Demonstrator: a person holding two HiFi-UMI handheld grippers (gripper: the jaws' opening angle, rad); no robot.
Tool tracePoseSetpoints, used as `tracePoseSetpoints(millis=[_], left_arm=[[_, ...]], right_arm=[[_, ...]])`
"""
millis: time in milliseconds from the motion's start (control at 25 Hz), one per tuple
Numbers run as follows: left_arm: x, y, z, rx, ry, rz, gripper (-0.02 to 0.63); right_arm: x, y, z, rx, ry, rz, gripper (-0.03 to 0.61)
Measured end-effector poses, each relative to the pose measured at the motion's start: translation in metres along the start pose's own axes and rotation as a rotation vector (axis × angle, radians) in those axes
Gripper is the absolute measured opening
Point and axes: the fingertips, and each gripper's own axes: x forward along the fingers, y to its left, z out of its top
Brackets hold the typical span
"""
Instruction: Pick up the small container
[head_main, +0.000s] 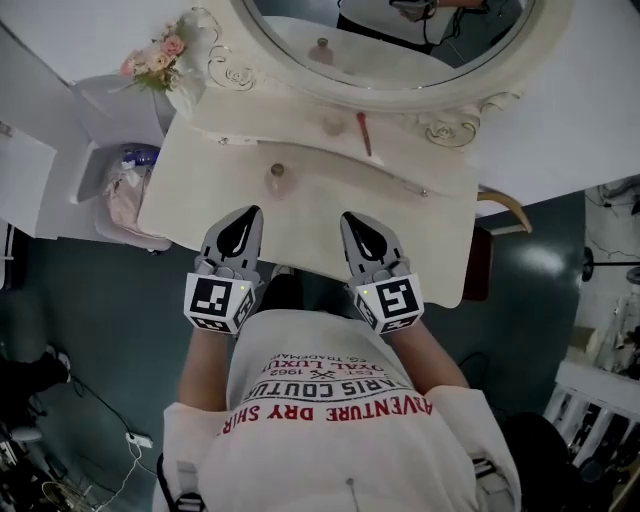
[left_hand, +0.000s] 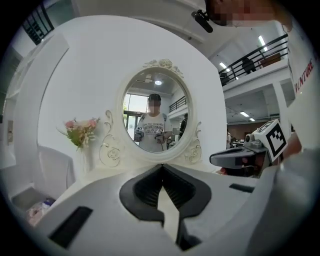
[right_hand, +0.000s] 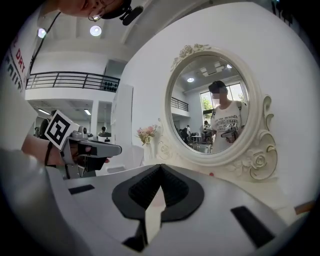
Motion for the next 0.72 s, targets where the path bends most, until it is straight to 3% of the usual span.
tracePoseSetpoints(millis=[200, 440, 720], left_arm=[[0.044, 0.037, -0.014, 0.019, 0.044, -0.108, 0.006], [0.085, 0.058, -0.05, 0.058, 0.099, -0.263, 0.017], [0.124, 0.061, -0.1, 0.068, 0.195, -0.379, 0.162]], right_arm=[[0.045, -0.02, -0.002, 0.037, 0.01, -0.098, -0.002], [0.089, -0.032, -0.011, 0.021, -0.015, -0.145, -0.002], [0.109, -0.044, -0.045, 0.055, 0.052, -0.206, -0.002]])
